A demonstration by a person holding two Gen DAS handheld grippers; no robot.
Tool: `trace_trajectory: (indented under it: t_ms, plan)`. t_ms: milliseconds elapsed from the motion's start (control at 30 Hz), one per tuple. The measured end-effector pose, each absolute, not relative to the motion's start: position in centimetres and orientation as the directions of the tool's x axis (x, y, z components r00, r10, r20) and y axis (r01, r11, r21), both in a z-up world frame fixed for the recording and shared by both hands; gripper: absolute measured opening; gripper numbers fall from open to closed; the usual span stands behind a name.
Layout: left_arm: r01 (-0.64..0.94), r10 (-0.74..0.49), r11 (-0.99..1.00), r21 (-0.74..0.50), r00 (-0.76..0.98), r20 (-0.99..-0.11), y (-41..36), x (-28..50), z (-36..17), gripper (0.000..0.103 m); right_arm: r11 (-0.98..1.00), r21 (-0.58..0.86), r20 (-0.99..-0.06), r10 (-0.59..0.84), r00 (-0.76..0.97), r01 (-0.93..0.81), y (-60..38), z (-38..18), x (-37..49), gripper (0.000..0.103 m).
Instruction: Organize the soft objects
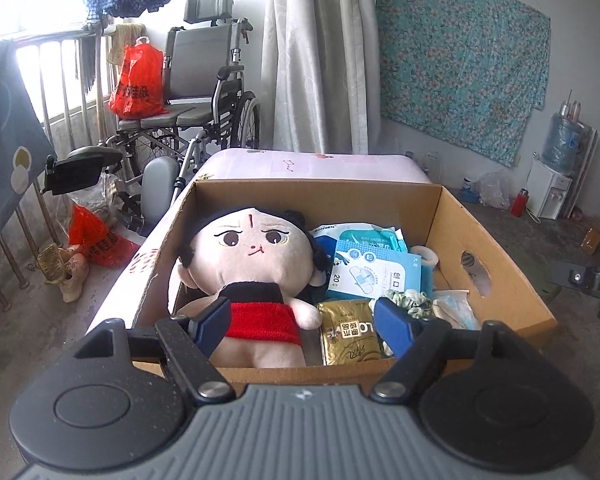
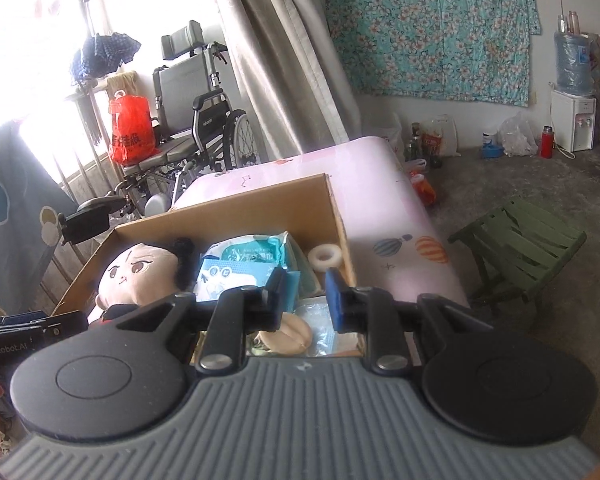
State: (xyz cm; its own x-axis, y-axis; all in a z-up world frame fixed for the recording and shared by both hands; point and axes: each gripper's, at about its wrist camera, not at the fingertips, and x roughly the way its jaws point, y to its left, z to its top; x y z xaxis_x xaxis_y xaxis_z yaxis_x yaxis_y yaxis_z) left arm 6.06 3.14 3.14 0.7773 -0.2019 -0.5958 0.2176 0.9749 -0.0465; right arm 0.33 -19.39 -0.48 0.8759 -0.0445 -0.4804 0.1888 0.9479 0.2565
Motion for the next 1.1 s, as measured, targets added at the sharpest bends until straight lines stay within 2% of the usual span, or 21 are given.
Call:
trace_trajectory:
  t_ms: [233,433,633,1100]
  plan:
    - [0.201,-0.189,0.978,-0.046,0.786,-0.589,4.1,4.4,3.5,0.087,0.968,0.202,-0.483,-0.036,0.875,0.152,-17.5,0.3,-0.4,0.026]
    - [0.188,-0.185,0.981,-0.056,0.793,-0.580,4.0,4.8,3.7,0.092,0.969,0.197,-0.477,-0.041,0.878,0.152,-17.6,0.4,-0.5,0.027]
    - [0.179,-0.154,0.984,-0.010,0.810,-0.565,3.5,4.7,3.7,0.096,0.965,0.202,-0.499,-0.046,0.865,0.168,-17.9,-0.8,-0.1,0.027]
    - [0.159,-0.137,0.987,-0.008,0.824,-0.550,4.3,4.7,3.7,0.097,0.962,0.204,-0.507,-0.056,0.860,0.182,-18.6,-1.5,0.6,0.027]
